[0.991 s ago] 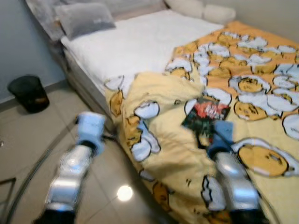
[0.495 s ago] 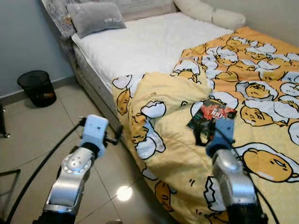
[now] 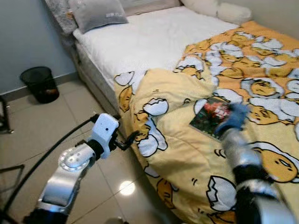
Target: Clean up the room
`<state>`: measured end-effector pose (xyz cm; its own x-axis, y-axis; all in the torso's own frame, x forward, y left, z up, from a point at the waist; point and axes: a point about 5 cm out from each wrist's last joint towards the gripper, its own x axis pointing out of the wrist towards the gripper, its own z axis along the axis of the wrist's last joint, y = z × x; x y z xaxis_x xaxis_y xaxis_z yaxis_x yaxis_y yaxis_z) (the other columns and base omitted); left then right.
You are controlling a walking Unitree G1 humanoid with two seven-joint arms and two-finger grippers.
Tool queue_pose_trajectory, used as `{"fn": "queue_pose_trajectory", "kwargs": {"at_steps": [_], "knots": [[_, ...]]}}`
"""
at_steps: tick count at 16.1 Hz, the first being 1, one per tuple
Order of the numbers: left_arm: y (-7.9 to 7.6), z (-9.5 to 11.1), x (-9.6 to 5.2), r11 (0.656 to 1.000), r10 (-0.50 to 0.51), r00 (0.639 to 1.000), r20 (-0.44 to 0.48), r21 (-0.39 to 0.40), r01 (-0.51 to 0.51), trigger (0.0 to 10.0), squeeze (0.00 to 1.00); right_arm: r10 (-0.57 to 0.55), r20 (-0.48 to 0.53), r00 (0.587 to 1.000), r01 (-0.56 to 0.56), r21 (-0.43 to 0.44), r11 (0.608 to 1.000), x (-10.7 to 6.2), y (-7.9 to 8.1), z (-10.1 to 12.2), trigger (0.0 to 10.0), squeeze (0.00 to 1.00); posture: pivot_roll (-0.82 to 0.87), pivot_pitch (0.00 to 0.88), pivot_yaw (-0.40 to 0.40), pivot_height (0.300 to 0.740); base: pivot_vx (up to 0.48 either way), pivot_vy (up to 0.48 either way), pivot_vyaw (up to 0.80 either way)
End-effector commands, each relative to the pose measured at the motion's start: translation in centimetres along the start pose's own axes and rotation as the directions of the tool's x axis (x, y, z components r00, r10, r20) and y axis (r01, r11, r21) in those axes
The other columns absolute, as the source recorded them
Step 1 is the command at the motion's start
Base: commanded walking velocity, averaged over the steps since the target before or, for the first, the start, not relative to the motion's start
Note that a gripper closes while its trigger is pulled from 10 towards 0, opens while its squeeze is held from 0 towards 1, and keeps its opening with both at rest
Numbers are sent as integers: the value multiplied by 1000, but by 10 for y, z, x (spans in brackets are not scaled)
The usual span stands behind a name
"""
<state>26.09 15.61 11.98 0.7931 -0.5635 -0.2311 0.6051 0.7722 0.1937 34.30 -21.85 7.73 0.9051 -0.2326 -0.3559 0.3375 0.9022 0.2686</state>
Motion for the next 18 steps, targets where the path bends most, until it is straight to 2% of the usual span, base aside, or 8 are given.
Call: {"fn": "queue_pose_trajectory", "kwargs": {"at_steps": [1,2,3,6,7,9,15,18], "knots": [[-4,1,-2,999,-42,999,-6,-2,42,10000,0,-23,7,1000,23,33,999,2,-4,1,10000,0,142,0,15,740,0,0,0],[-6,6,-11,995,-97,995,-17,17,98,10000,0,-48,24,999,47,51,998,5,-14,6,10000,0,183,0,50,740,0,0,0],[-7,8,-20,992,-122,992,-31,28,123,10000,0,-48,5,999,47,115,992,6,-19,5,10000,0,196,0,67,740,0,0,0],[-9,8,-38,990,-141,988,-69,17,142,10000,0,-85,-40,996,89,116,989,7,-31,-6,10000,0,228,4,84,740,0,0,0],[-13,11,-44,987,-160,983,-85,21,162,10000,0,-53,-79,995,68,204,977,6,-36,-13,10000,0,253,26,85,740,0,0,0],[-14,14,-50,985,-165,982,-87,26,168,10000,0,-50,-84,995,69,244,967,5,-40,-15,10000,0,270,46,88,740,0,0,0],[-21,18,-63,985,-173,979,-104,3,175,10000,0,-58,-53,997,69,231,970,6,-49,-6,10000,0,282,93,87,740,0,0,0],[-22,17,-66,985,-173,977,-123,-6,174,10000,0,-113,-83,990,132,275,952,4,-61,-9,10000,0,292,113,85,740,0,0,0]]}}
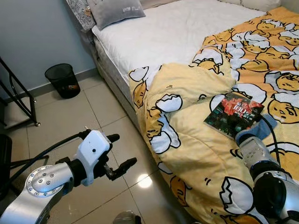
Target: Clean up the room
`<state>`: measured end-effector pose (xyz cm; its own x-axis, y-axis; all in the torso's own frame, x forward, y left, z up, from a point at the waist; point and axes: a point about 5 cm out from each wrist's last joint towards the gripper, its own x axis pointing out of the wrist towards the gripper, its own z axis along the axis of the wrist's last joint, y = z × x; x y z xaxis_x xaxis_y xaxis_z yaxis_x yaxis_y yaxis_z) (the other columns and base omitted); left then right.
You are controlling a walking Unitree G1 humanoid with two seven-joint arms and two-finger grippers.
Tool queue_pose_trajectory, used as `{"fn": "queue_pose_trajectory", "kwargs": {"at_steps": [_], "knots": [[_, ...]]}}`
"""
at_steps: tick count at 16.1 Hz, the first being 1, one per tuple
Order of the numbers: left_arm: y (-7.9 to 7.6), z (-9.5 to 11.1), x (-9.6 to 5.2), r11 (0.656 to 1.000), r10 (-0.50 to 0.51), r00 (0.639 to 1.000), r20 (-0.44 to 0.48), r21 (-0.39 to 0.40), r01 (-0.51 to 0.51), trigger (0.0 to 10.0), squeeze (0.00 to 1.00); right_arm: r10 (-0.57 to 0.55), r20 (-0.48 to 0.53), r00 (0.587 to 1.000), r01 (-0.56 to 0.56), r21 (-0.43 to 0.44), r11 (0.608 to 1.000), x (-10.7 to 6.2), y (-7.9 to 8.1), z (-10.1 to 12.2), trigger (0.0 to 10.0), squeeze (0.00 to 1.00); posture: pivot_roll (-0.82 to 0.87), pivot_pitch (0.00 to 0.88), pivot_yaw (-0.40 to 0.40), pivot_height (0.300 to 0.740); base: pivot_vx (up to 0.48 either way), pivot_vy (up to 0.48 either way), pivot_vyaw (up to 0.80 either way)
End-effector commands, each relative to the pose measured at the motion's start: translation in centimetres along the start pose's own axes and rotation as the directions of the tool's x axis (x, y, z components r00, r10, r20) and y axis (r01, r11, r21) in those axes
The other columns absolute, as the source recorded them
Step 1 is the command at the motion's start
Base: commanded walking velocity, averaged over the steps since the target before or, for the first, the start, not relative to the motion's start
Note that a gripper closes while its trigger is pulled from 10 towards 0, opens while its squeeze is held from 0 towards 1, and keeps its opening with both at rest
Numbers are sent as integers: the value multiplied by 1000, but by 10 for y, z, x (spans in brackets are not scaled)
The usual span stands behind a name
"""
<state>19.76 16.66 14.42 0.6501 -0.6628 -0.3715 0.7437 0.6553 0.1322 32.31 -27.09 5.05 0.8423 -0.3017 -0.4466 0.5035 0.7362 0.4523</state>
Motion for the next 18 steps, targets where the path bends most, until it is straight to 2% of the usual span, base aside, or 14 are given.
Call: {"fn": "queue_pose_trajectory", "kwargs": {"at_steps": [1,3,6,8,9,11,15,18], "knots": [[3,1,-7,1000,21,1000,-15,5,-21,10000,0,-45,-25,999,46,62,997,0,-7,-1,10000,0,297,119,86,740,0,0,0],[3,1,-8,1000,23,1000,-20,3,-23,10000,0,-40,-49,998,45,105,994,-1,-9,-5,10000,0,297,119,86,740,0,0,0],[1,-1,-10,1000,24,999,-37,2,-24,10000,0,-2,-116,993,28,218,975,-3,-11,-18,10000,0,302,126,87,740,0,0,0],[0,-1,-11,1000,22,999,-40,-1,-22,10000,0,60,-110,992,-14,378,926,-4,-7,-22,10000,0,309,129,88,740,0,0,0],[0,0,-11,1000,24,999,-39,-1,-24,10000,0,91,-85,992,-42,457,888,-3,-4,-19,10000,0,311,130,88,740,0,0,0],[2,1,-11,1000,31,999,-38,-1,-31,10000,0,143,-39,989,-101,534,840,-2,2,-14,10000,0,313,130,88,740,0,0,0],[3,1,-13,999,44,998,-41,0,-44,10000,0,214,12,977,-177,604,777,-1,12,-6,10000,0,318,136,78,740,0,0,0],[3,1,-17,999,48,998,-46,-3,-48,10000,0,277,77,958,-257,660,706,-1,21,3,10000,0,322,142,76,740,0,0,0]]}}
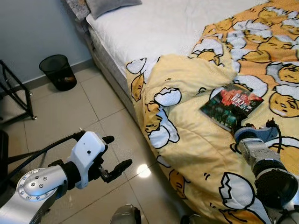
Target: Clean up the room
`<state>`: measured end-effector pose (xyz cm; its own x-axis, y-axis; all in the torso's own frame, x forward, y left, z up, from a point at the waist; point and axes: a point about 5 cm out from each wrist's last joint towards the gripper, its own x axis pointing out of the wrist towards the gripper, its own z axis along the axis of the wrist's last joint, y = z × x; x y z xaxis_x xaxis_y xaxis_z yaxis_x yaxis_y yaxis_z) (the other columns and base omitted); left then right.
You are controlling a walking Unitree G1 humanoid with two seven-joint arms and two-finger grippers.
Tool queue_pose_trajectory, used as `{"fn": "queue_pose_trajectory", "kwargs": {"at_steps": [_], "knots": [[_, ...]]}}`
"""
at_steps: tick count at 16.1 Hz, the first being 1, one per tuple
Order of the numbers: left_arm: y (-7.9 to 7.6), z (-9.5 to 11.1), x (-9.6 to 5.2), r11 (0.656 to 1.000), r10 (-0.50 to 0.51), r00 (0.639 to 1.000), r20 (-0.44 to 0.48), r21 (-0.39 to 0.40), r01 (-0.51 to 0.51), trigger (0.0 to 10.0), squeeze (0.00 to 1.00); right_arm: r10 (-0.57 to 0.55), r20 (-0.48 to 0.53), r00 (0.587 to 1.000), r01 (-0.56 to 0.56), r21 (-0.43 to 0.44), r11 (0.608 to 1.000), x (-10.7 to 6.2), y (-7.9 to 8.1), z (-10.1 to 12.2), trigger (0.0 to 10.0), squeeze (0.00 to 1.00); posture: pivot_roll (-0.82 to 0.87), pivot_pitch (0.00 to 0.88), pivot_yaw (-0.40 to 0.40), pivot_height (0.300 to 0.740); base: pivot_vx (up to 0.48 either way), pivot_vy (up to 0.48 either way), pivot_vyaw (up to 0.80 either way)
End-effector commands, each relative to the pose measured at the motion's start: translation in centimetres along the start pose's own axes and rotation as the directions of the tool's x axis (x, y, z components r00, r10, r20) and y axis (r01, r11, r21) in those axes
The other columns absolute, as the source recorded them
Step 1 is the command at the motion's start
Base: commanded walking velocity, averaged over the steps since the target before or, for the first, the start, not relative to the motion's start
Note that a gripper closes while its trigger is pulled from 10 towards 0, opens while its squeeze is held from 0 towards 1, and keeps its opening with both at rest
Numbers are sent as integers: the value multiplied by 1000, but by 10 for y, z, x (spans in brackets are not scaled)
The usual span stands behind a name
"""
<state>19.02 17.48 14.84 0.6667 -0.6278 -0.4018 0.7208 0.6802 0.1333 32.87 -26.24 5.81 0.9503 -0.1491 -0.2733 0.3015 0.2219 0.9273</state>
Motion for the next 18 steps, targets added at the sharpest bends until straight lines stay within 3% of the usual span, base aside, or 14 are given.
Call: {"fn": "queue_pose_trajectory", "kwargs": {"at_steps": [1,4,5,9,10,11,12,13,18], "knots": [[2,1,-5,1000,17,1000,-9,8,-17,10000,0,45,-12,999,-45,35,998,3,8,-5,10000,0,322,141,76,740,0,0,0],[2,3,-3,1000,16,1000,-4,8,-16,10000,0,-37,-75,997,34,-44,998,1,-1,-20,10000,0,320,137,78,740,0,0,0],[2,4,-3,1000,15,1000,-3,9,-15,10000,0,-135,-91,987,123,-134,983,-2,-12,-27,10000,0,324,135,79,740,0,0,0],[3,3,-6,1000,18,1000,-13,19,-17,10000,0,-335,-91,938,301,-266,916,-13,-42,-47,10000,0,339,134,86,740,0,0,0],[3,3,-7,1000,19,1000,-16,21,-18,10000,0,-345,-112,932,300,-298,906,-15,-44,-54,10000,0,341,132,89,740,0,0,0],[4,3,-7,1000,19,1000,-17,23,-19,10000,0,-330,-136,934,278,-302,912,-14,-42,-61,10000,0,344,128,92,740,0,0,0],[4,5,-6,1000,15,1000,-13,24,-15,10000,0,-259,-162,952,209,-273,939,-10,-31,-68,10000,0,345,126,94,740,0,0,0],[2,8,-3,1000,-13,1000,12,13,13,10000,0,-140,-153,978,112,-180,977,-1,-10,-66,10000,0,344,119,93,740,0,0,0],[-14,19,5,988,-141,982,123,-40,147,10000,0,17,-81,997,-22,-55,998,9,19,-49,10000,0,343,106,84,740,0,0,0]]}}
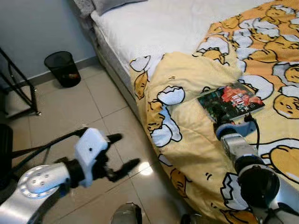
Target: Clean up the room
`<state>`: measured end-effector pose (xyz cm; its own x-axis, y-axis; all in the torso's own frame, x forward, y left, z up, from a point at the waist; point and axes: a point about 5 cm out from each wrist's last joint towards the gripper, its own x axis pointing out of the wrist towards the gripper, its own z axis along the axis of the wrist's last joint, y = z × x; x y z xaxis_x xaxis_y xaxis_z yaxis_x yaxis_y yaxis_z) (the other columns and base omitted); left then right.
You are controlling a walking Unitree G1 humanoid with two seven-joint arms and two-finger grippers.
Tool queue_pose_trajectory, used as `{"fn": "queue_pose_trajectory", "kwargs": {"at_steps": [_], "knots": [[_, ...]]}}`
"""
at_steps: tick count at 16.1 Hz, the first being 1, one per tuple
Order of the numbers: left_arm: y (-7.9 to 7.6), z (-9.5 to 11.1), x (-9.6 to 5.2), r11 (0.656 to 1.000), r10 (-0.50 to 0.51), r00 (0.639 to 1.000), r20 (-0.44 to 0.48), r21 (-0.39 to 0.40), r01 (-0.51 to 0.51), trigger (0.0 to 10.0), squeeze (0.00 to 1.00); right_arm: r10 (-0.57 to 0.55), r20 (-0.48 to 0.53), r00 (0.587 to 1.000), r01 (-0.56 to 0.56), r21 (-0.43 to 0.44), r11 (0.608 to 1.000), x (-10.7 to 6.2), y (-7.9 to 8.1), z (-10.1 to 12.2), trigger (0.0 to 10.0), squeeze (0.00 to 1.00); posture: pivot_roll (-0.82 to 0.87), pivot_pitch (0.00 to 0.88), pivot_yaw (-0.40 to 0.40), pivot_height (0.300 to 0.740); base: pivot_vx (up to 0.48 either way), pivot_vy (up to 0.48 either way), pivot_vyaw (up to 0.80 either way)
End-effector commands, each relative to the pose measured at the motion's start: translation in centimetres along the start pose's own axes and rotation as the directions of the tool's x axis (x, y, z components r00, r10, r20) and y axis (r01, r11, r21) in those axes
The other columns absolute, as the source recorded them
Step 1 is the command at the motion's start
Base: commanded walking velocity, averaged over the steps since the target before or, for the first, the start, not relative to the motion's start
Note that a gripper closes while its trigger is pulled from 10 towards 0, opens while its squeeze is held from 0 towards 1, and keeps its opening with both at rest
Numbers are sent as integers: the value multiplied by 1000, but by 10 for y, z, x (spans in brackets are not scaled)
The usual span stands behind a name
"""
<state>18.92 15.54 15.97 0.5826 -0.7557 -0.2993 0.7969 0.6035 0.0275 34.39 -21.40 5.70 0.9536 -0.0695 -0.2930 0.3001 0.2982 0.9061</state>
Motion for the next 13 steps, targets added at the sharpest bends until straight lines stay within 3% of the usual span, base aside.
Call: {"fn": "queue_pose_trajectory", "kwargs": {"at_steps": [1,2,3,4,5,6,7,8,13], "knots": [[-4,3,0,999,-38,999,18,-4,38,10000,0,24,16,1000,-25,25,999,2,6,3,10000,0,343,106,84,740,0,0,0],[-5,3,1,999,-52,998,24,-9,53,10000,0,25,23,999,-26,28,999,2,5,4,10000,0,347,104,83,740,0,0,0],[-7,4,1,998,-64,997,30,-13,65,10000,0,28,27,999,-29,33,999,1,5,5,8902,0,348,104,83,740,0,0,0],[-7,4,1,998,-64,997,30,-13,65,10000,0,28,27,999,-29,33,999,1,5,5,8902,0,348,104,83,740,0,0,0],[-8,5,0,996,-81,996,34,-22,82,10000,0,25,46,999,-27,49,998,1,4,8,7529,0,350,103,85,740,0,0,0],[-9,5,0,996,-84,996,34,-24,85,10000,0,25,50,998,-27,53,998,1,4,8,7529,0,350,103,85,740,0,0,0],[-7,3,0,996,-78,997,27,-29,79,10000,0,-31,60,998,29,37,999,0,-2,7,1529,0,353,105,89,740,0,0,0],[-6,3,-1,997,-74,997,23,-31,74,10000,0,-62,63,996,60,32,998,-1,-6,5,0,0,355,106,90,740,0,0,0],[-6,4,0,997,-68,997,22,-32,69,10000,0,-48,61,997,45,50,998,0,-4,3,0,0,357,106,89,740,0,0,0]]}}
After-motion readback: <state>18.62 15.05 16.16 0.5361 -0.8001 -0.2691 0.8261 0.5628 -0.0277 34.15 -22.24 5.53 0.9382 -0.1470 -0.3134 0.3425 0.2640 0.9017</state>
